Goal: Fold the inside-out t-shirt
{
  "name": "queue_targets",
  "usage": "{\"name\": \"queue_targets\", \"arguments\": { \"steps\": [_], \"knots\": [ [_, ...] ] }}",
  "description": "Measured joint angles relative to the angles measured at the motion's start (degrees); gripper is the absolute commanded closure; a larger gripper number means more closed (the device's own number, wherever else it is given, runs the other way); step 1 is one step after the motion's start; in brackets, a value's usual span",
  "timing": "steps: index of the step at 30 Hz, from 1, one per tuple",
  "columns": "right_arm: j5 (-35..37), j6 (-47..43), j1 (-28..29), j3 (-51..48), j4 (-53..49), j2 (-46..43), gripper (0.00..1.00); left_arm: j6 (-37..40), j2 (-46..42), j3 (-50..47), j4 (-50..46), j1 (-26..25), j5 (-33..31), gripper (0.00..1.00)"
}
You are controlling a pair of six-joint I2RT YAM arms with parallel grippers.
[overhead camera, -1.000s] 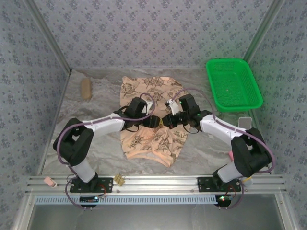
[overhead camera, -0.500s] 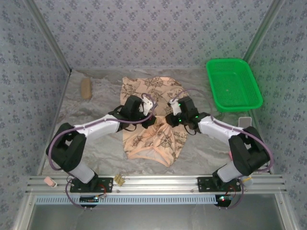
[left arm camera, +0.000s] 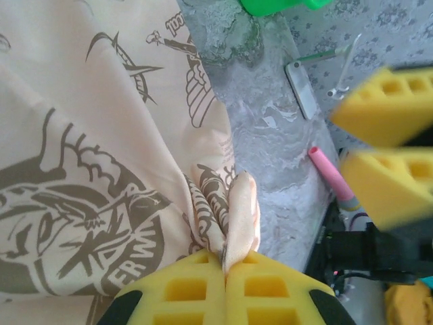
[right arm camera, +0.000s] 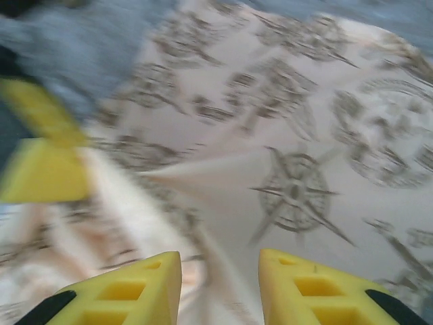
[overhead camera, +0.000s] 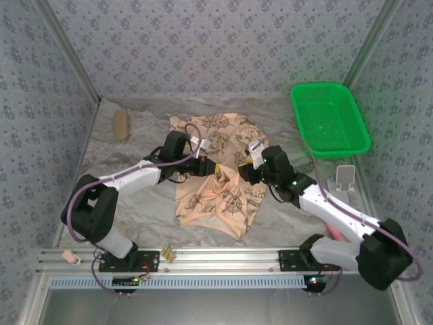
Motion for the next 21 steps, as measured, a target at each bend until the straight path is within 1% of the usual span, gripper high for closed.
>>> {"name": "queue_targets", "arguments": {
  "steps": [2, 5, 8, 10, 11, 12, 13, 15, 16, 18, 21],
  "knots": [
    [-5.38, -1.14, 2.25, -1.36, 3.15, 0.72, 0.63, -2.36, 0.09, -0.09, 0.46, 0.04, 1.81, 1.0],
    [-7.96, -3.32, 6.51, -2.69, 7.17, 5.57, 0.6, -5.2, 0.2, -0.24, 1.07, 0.04, 4.11, 1.0],
    [-7.04, -4.28, 7.89, -2.8, 10.47, 10.97, 0.55, -6.86, 0.55, -0.24, 0.98, 0.04, 5.6, 1.0],
    [-5.57, -4.28, 6.75, -2.78, 12.35, 13.79, 0.55, -6.97, 0.81, -0.24, 0.13, 0.04, 5.95, 1.0],
    [-5.49, -4.15, 5.73, -2.69, 13.11, 15.04, 0.56, -6.97, 0.96, -0.24, -0.57, 0.04, 5.95, 1.0],
    [-5.62, -3.76, 4.74, -2.45, 13.62, 16.17, 0.58, -6.95, 1.16, -0.24, -1.25, 0.04, 6.01, 1.0],
    [-5.79, -3.13, 3.85, -2.03, 14.1, 17.4, 0.65, -6.95, 1.46, -0.24, -1.79, 0.04, 6.32, 1.0],
    [-6.01, -2.25, 2.69, -0.94, 14.75, 19.56, 0.86, -6.99, 2.21, -0.26, -1.9, 0.04, 6.88, 1.0],
    [-6.45, -2.01, 2.58, -0.61, 15.08, 20.15, 0.92, -7.02, 2.58, -0.28, -1.9, 0.04, 7.1, 0.99],
    [-8.44, -1.77, 2.56, -0.39, 15.67, 20.7, 0.99, -6.99, 3.17, -0.28, -1.88, 0.07, 7.21, 0.98],
    [-12.33, -2.1, 2.16, -0.44, 15.43, 20.35, 1.0, -6.71, 3.39, -0.28, -1.95, 0.68, 7.15, 0.98]
  ]
}}
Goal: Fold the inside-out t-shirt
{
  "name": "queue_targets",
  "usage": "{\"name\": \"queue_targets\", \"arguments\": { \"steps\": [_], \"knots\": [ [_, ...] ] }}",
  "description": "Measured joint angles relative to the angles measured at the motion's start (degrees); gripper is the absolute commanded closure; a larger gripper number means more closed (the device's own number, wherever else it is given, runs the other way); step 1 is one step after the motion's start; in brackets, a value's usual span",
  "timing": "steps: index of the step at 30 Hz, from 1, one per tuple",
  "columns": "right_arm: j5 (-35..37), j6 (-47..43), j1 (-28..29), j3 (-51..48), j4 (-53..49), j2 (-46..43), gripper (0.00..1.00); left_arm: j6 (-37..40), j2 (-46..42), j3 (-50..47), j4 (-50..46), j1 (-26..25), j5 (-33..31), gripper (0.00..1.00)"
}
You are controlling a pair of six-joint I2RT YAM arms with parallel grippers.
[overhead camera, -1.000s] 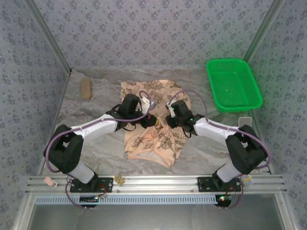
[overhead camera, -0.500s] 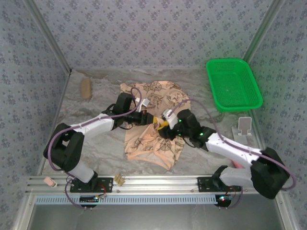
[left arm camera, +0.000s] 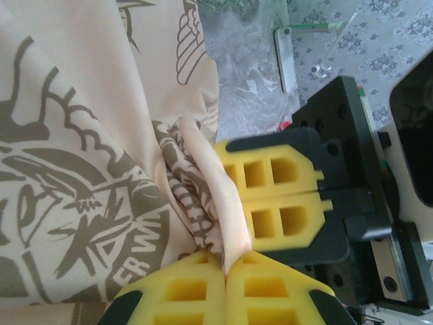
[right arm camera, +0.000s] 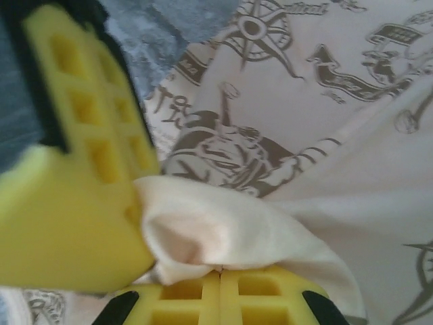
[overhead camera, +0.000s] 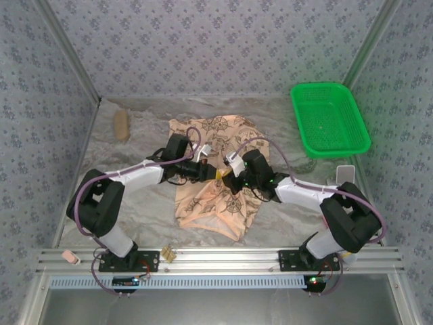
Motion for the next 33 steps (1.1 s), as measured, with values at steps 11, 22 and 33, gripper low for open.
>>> {"name": "queue_targets", "arguments": {
  "steps": [11, 22, 33],
  "knots": [
    [-22.71, -5.86, -7.26, 2.03, -9.94, -4.11, 1.0, 9.29, 5.97, 4.31, -7.8, 4.61, -8.48, 0.75],
    [-36.15, -3.37, -12.41, 16.11, -18.67, 5.57, 1.0, 18.75, 5.7, 7.54, -12.17, -1.53, -21.51, 0.63],
    [-38.4, -0.61, -16.0, 18.14, -24.52, 10.75, 1.0, 25.57, -28.48, -13.7, -7.28, -5.66, -29.35, 0.46]
  ]
}}
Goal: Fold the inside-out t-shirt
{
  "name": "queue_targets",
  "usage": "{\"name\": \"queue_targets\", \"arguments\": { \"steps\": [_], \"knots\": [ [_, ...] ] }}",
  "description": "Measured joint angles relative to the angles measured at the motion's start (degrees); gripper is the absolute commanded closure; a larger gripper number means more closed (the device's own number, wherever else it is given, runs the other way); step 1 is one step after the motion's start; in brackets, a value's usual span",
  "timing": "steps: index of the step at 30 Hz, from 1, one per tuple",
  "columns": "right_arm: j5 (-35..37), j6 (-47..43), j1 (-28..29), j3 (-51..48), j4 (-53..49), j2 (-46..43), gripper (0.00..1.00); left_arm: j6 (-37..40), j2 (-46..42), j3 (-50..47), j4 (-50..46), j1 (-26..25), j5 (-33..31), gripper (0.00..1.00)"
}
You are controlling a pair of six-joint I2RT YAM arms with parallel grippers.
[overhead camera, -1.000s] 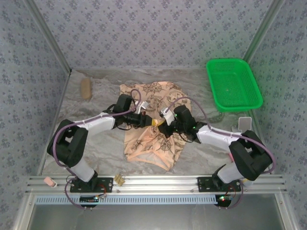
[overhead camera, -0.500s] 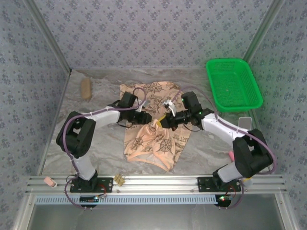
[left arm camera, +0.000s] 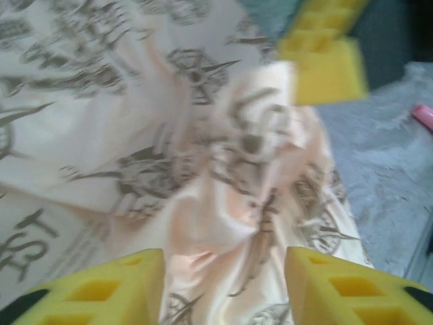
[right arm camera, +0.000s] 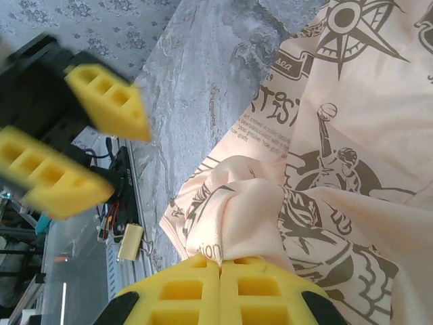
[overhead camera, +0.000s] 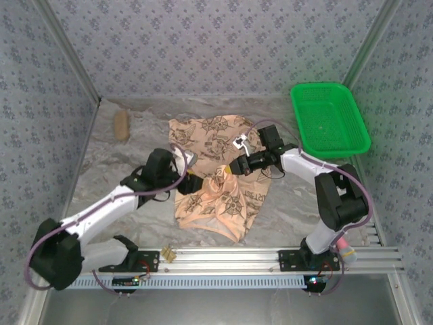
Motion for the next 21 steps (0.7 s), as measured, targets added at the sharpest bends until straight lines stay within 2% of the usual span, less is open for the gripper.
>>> {"name": "queue_targets", "arguments": {
  "steps": [3, 11, 12, 14, 17, 18, 19, 21],
  "knots": [
    [-0.02, 0.52, 0.0, 0.0, 0.04, 0.0, 1.0, 0.79, 2.62, 0.15, 2.62, -3.21, -0.92, 0.46],
    [-0.02, 1.27, 0.61, -0.79, 0.02, -1.11, 1.0, 3.21, 16.48, 7.34, 4.72, -5.79, -2.38, 0.46],
    [0.0, 0.98, 0.94, -0.96, -0.15, -1.46, 1.0, 3.43, 17.57, 8.57, 4.63, -5.86, -2.36, 0.51],
    [0.0, 0.37, 1.84, -1.27, -0.55, -2.19, 1.0, 3.72, 19.3, 10.88, 4.57, -5.86, -1.75, 0.71],
    [0.72, -0.5, 2.4, -1.49, -0.63, -3.1, 1.0, 4.59, 20.65, 12.92, 4.28, -5.86, 1.11, 0.95],
    [1.42, -0.9, 2.14, -1.62, -0.87, -3.39, 1.0, 5.01, 20.7, 12.92, 4.61, -5.84, 2.47, 1.0],
    [2.75, -1.16, 1.77, -1.77, -1.2, -3.65, 0.94, 5.44, 20.7, 12.92, 4.92, -5.57, 4.09, 1.0],
    [6.56, -1.33, 1.31, -2.58, -0.98, -4.35, 0.91, 4.9, 20.7, 12.85, 5.66, -4.66, 7.5, 1.0]
  ]
}}
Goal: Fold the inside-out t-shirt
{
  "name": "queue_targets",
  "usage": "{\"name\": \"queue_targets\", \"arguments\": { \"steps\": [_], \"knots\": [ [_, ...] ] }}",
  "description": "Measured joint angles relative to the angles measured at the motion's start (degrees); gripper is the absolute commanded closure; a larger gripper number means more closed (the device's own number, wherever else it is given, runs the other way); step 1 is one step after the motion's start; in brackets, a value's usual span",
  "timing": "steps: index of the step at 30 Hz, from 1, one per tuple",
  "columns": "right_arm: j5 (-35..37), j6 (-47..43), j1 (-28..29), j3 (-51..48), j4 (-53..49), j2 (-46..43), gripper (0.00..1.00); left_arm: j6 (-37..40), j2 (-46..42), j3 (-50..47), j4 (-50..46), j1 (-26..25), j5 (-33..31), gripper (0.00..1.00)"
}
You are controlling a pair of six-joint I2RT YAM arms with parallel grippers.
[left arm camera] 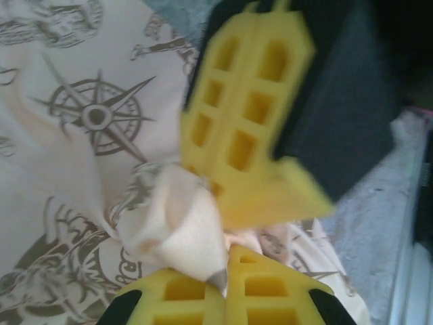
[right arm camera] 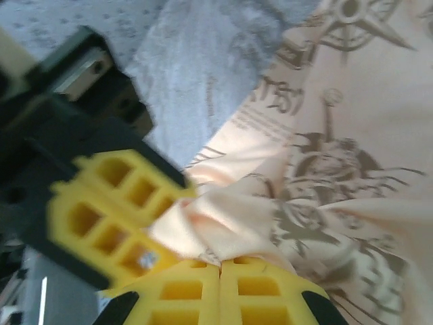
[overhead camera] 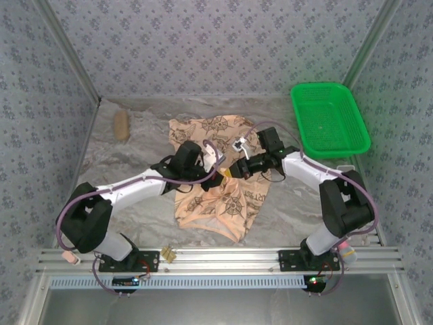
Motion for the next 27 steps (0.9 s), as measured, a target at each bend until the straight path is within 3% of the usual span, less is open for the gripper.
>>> {"name": "queue_targets", "arguments": {
  "steps": [3, 7, 10, 14, 22, 25, 27],
  "knots": [
    [9.84, 0.26, 0.15, -3.82, 3.65, -2.93, 0.78, -1.66, -0.02, -0.7, 1.27, 2.86, 6.8, 1.0],
    [24.61, -1.38, 2.36, -12.11, 13.35, -8.22, 0.74, -5.57, -0.09, -2.4, 1.97, 5.7, 14.64, 1.0],
    [32.57, -7.72, 7.69, -21.16, 24.02, -14.1, 0.72, -10.38, -0.09, -2.62, 1.9, 6.86, 18.36, 1.0],
    [33.79, -17.18, 11.19, -27.78, 29.53, -21.66, 0.67, -17.64, 0.17, -2.64, 2.54, 8.61, 22.32, 1.0],
    [34.58, -34.4, 17.94, -24.7, 29.24, -24.68, 0.57, -23.56, 0.39, -3.08, 3.37, 9.2, 26.8, 0.99],
    [36.7, -37.42, 19.39, -24.52, 29.49, -23.8, 0.6, -23.69, 0.39, -3.08, 2.78, 9.2, 27.96, 0.98],
    [37.83, -39.34, 20.2, -24.44, 29.49, -22.84, 0.69, -23.71, 0.37, -3.08, 2.6, 9.2, 28.74, 0.97]
  ]
}}
